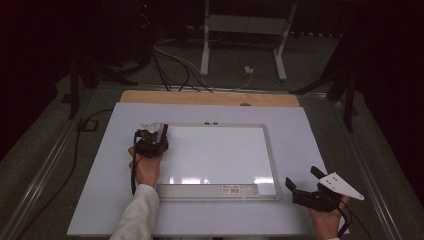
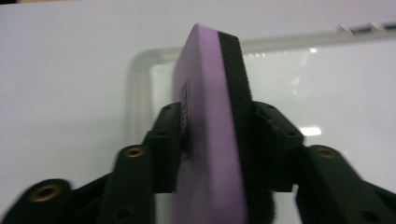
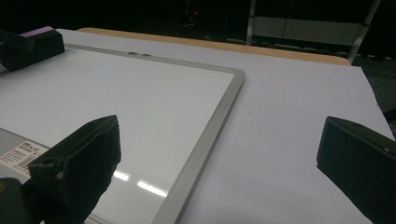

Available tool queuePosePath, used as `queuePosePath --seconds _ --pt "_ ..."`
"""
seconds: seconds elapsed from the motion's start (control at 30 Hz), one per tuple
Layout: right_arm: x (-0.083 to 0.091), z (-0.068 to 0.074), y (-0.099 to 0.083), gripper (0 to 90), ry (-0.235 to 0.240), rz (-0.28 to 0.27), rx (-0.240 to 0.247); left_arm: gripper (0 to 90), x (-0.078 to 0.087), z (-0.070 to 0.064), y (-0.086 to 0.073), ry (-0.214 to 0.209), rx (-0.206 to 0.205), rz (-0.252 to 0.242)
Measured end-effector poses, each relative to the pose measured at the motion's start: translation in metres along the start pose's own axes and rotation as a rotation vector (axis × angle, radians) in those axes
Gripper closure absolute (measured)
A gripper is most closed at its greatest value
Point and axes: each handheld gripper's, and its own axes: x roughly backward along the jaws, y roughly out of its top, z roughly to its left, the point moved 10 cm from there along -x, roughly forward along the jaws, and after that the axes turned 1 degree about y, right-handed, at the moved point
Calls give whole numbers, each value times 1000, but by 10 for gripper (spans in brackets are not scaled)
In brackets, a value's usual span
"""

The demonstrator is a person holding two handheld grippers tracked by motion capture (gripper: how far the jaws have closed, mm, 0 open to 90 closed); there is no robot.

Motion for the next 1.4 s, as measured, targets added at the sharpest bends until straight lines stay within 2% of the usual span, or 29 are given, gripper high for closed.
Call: queuePosePath --seconds 0.13,0.33,0.53,0.63,0.7,0.77,0.8,0.87,0.93,1.03,1.1,1.2,1.3,1.4 --pt "-1 0 0 0 1 1 3 642 -1 9 1 1 56 -5" --pt "0 0 0 0 2 0 3 646 -4 10 4 53 71 -6" --pt "1 -1 0 0 -1 -1 -4 645 -8 15 7 55 87 -5" --pt "1 0 1 0 1 -3 2 639 -10 16 9 42 93 -8" --pt "1 0 1 0 2 -2 2 613 -11 16 9 16 107 -12" --pt "0 0 0 0 2 -2 2 490 -9 18 9 13 113 -17" --pt "0 0 0 0 2 -2 1 440 -6 18 10 -5 113 -28" --pt "0 0 0 0 1 -2 0 402 3 17 16 -36 108 -67" --pt "0 0 0 0 1 -1 1 350 15 15 22 -85 101 -117" --pt "0 1 0 0 2 -1 2 255 35 14 29 -155 64 -180" --pt "0 1 1 0 2 -3 0 189 51 17 32 -151 12 -234" --pt "0 1 0 0 0 -2 -1 147 74 23 33 -169 -28 -298" --pt "0 2 1 0 0 -3 -1 89 94 30 29 -196 -39 -337" --pt "0 2 1 0 1 -3 1 21 109 34 18 -232 -57 -347"
